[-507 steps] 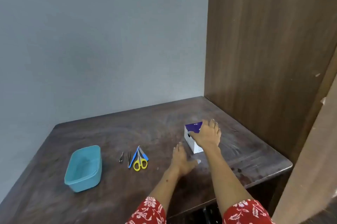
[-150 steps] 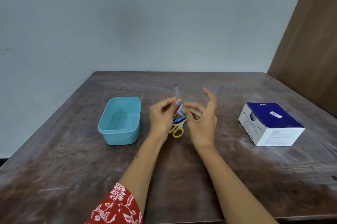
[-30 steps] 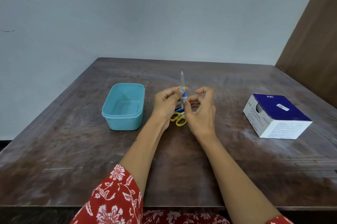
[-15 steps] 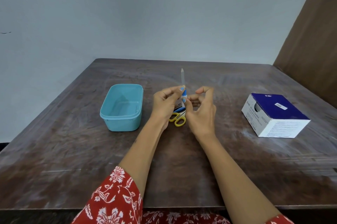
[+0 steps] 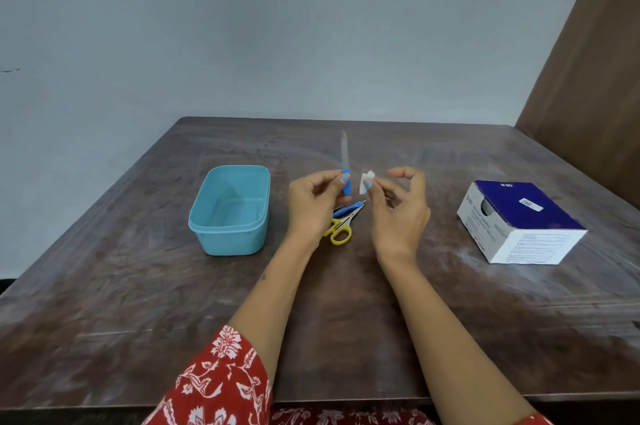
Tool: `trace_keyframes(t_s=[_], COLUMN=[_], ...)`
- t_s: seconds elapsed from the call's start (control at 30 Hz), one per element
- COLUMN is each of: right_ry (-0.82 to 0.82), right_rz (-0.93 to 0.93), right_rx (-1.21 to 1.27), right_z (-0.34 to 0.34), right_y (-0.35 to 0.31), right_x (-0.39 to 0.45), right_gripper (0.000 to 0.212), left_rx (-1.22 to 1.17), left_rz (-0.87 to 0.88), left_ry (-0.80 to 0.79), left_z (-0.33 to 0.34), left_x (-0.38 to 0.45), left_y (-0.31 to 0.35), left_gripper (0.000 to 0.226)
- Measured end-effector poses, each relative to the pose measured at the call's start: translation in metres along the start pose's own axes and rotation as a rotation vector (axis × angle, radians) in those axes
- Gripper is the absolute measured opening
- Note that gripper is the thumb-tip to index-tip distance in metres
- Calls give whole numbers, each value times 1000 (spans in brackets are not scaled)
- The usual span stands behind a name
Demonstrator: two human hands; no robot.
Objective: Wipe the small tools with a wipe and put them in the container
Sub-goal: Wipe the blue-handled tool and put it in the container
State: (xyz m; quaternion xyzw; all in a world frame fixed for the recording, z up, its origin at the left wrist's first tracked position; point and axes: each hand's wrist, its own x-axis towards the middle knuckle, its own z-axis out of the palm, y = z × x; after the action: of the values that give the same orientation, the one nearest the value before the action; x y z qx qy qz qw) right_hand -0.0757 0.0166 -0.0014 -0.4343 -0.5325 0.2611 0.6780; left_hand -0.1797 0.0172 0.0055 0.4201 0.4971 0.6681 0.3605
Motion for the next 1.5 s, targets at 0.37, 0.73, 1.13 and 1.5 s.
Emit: trace_keyframes(t_s=[0.37,0.73,1.13,1.5], right_ry=[27,166,185,111], right_rz=[10,33,53,78], right_rx=[61,96,41,-13], right_z=[1,0,1,2], right_y=[-3,-3,0,4], right_x=[-1,3,3,3], right_gripper=[37,40,39,41], left_rx=[187,317,235,401], left_rz=[36,-36,-149,-77], left_ry=[-237,-325,-494,-289], left_z=[4,3,-5,-1], left_x=[-7,-9,-8,-9], left_y=[-3,3,7,3], left_gripper=[17,13,10,8])
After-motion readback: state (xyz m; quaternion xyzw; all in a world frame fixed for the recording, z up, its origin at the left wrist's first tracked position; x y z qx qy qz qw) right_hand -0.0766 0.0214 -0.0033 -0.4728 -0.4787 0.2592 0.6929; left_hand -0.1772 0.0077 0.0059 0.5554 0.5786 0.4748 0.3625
